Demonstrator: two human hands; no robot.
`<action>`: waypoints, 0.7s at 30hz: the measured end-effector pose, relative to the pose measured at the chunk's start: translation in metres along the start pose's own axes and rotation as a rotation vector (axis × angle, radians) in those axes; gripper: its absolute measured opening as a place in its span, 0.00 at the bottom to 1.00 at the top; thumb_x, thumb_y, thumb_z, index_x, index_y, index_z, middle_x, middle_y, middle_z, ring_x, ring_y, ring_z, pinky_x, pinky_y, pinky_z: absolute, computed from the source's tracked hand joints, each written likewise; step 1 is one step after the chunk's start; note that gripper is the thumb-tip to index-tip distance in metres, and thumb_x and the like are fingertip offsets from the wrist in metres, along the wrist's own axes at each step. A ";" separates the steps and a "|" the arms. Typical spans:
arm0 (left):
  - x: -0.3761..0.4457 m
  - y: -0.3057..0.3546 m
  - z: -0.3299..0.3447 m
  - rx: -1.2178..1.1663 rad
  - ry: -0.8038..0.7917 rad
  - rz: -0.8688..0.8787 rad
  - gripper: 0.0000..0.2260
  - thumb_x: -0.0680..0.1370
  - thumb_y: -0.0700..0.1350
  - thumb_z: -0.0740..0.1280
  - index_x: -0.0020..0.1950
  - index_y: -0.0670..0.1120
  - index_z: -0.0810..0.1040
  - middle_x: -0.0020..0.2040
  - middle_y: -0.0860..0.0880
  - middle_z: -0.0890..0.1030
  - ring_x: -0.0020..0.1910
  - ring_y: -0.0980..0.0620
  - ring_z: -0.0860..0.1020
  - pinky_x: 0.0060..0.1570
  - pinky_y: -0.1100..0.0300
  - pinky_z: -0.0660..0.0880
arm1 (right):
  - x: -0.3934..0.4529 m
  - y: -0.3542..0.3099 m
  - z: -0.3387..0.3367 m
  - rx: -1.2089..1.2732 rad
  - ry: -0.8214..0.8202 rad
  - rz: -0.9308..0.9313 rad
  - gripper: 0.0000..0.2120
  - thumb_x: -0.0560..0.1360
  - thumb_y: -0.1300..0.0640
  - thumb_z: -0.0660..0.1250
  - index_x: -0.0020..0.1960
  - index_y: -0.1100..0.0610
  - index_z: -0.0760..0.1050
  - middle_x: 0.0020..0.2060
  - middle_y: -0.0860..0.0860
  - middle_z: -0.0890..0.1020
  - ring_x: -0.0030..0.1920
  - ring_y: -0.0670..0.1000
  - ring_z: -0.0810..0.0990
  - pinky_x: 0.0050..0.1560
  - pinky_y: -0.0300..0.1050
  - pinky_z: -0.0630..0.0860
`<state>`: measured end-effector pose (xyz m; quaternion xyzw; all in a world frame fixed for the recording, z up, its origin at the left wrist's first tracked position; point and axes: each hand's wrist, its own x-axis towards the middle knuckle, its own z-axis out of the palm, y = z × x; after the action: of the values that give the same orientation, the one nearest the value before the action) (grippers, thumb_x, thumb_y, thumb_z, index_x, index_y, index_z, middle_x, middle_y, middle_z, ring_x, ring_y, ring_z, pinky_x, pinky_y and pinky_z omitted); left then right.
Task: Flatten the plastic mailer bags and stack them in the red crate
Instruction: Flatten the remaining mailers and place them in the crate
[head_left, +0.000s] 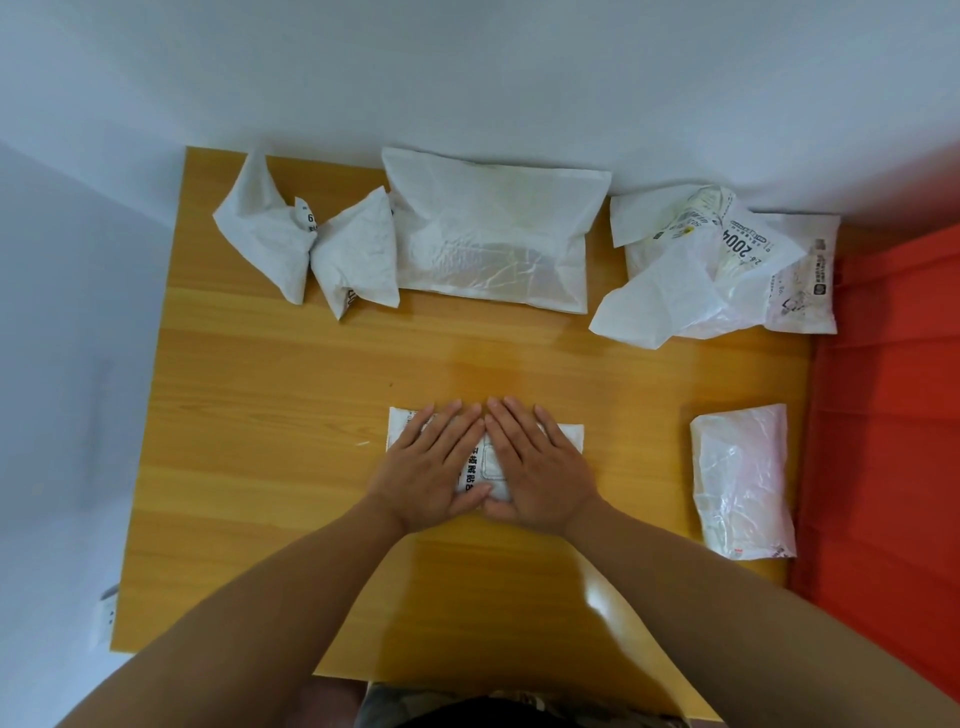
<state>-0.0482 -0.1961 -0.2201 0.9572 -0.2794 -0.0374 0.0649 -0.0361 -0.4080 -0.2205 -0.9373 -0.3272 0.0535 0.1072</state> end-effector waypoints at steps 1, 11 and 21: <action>0.000 0.000 0.000 0.004 -0.005 -0.002 0.34 0.78 0.65 0.58 0.75 0.41 0.68 0.75 0.43 0.68 0.76 0.45 0.63 0.73 0.44 0.61 | 0.000 0.000 0.000 -0.002 0.002 0.002 0.44 0.74 0.32 0.60 0.76 0.64 0.63 0.78 0.58 0.61 0.79 0.56 0.57 0.76 0.58 0.57; 0.001 0.001 -0.004 0.006 -0.139 -0.006 0.31 0.84 0.61 0.46 0.78 0.41 0.59 0.79 0.43 0.59 0.79 0.45 0.56 0.75 0.45 0.56 | 0.002 -0.005 -0.001 -0.012 -0.031 0.063 0.46 0.75 0.30 0.59 0.78 0.64 0.60 0.79 0.58 0.59 0.79 0.55 0.55 0.76 0.59 0.57; 0.002 0.003 -0.004 -0.040 -0.202 -0.038 0.27 0.85 0.56 0.45 0.79 0.41 0.57 0.80 0.43 0.57 0.79 0.46 0.54 0.76 0.45 0.55 | 0.003 -0.007 -0.003 -0.008 -0.095 0.082 0.44 0.77 0.31 0.57 0.79 0.63 0.56 0.79 0.57 0.58 0.80 0.54 0.53 0.77 0.58 0.56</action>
<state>-0.0474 -0.1993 -0.2155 0.9522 -0.2657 -0.1407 0.0549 -0.0375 -0.4007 -0.2161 -0.9468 -0.2935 0.1007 0.0854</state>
